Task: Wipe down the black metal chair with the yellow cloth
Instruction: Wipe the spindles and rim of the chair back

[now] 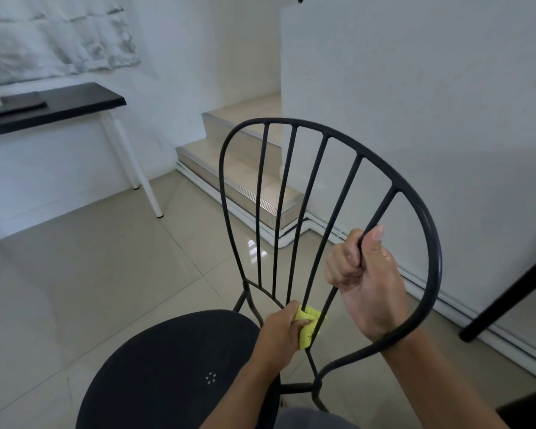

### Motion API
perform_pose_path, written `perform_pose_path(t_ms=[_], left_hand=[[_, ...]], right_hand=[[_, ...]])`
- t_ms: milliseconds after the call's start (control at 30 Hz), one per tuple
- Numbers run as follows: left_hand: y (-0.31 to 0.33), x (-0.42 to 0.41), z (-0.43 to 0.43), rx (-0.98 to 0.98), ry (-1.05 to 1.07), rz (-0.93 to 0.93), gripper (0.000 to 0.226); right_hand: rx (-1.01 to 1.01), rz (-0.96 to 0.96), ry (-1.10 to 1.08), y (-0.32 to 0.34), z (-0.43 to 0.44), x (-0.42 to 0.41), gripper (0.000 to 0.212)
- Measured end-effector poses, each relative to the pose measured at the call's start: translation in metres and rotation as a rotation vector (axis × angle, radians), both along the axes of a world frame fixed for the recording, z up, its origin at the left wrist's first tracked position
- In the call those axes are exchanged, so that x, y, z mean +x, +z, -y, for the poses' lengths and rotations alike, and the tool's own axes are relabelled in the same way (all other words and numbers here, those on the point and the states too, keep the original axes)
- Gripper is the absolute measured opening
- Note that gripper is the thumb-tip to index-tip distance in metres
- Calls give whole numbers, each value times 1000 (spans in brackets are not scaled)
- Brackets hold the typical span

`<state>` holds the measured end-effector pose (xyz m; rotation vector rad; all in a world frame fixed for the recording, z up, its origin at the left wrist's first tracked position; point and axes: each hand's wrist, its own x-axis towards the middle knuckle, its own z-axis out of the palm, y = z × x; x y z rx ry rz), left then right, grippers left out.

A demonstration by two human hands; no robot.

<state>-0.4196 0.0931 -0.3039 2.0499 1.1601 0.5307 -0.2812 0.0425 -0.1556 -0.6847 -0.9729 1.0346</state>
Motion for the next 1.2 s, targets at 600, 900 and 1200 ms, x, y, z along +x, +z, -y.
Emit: perform_pose_path(t_ms=[600, 900, 1200], left_hand=[[128, 26, -47, 180, 53, 314, 9], [222, 55, -59, 337, 103, 396, 22], [238, 21, -38, 305, 220, 588, 17]], right_hand=[[-55, -31, 145, 6, -39, 14, 58], [-112, -12, 78, 11, -35, 16, 53], [-49, -153, -131, 13, 16, 23, 52]])
